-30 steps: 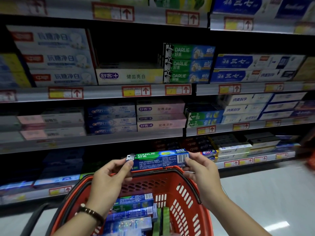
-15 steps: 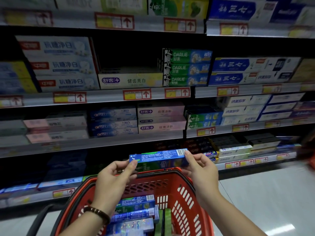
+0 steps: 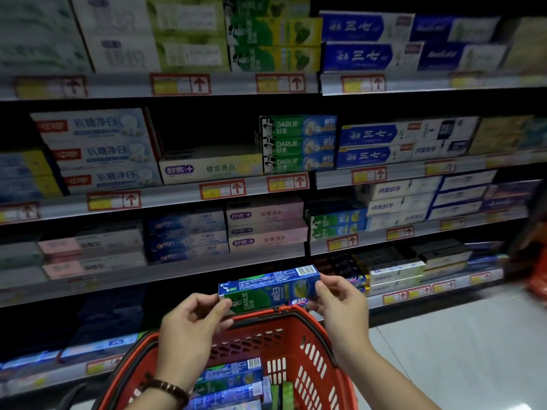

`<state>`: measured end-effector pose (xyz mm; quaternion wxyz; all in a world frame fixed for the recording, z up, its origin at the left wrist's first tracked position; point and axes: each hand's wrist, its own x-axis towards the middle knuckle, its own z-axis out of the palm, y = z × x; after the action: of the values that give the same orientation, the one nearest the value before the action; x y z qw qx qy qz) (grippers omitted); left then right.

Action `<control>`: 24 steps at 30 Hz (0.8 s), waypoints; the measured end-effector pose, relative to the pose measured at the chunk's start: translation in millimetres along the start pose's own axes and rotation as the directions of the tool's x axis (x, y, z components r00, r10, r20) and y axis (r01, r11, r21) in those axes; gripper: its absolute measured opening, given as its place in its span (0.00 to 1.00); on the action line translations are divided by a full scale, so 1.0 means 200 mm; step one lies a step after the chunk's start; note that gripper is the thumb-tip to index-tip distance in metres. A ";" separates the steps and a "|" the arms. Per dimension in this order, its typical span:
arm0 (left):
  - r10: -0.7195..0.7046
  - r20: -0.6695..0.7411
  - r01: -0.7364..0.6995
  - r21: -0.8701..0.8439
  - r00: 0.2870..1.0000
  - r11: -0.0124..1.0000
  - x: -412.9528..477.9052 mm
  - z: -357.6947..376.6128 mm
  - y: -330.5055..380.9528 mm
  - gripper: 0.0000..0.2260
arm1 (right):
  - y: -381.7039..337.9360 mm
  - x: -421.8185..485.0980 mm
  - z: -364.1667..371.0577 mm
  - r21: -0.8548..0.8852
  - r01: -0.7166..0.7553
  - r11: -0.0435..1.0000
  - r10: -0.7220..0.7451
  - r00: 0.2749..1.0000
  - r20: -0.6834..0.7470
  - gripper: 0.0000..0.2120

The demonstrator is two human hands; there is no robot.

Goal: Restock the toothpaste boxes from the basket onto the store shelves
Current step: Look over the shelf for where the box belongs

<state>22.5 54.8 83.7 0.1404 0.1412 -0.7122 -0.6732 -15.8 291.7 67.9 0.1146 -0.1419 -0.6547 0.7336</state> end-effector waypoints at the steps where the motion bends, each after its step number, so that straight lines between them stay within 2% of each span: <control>1: 0.016 -0.011 -0.016 0.010 1.000 1.000 0.00 0.02 0.02 0.02 | -0.01 0.00 -0.01 -0.002 0.005 1.000 -0.005 1.000 -0.006 0.05; 10: 0.120 -0.069 -0.108 0.155 0.990 0.982 0.07 0.24 0.08 0.02 | -0.08 0.07 -0.12 0.072 0.041 0.997 -0.033 0.993 -0.113 0.06; 15: 0.196 -0.073 -0.176 0.219 0.978 0.960 0.11 0.35 0.10 0.01 | -0.09 0.13 -0.16 0.074 0.023 0.997 -0.013 0.991 -0.135 0.12; 24: 0.172 -0.033 -0.165 0.155 0.985 0.974 0.15 0.50 0.12 0.07 | -0.12 0.16 -0.21 0.077 0.070 0.995 -0.057 0.984 -0.166 0.20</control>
<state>-44.3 136.5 101.6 0.2023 0.1060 -0.7672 -0.5994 -32.1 345.0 86.5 0.1971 -0.1758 -0.6164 0.7418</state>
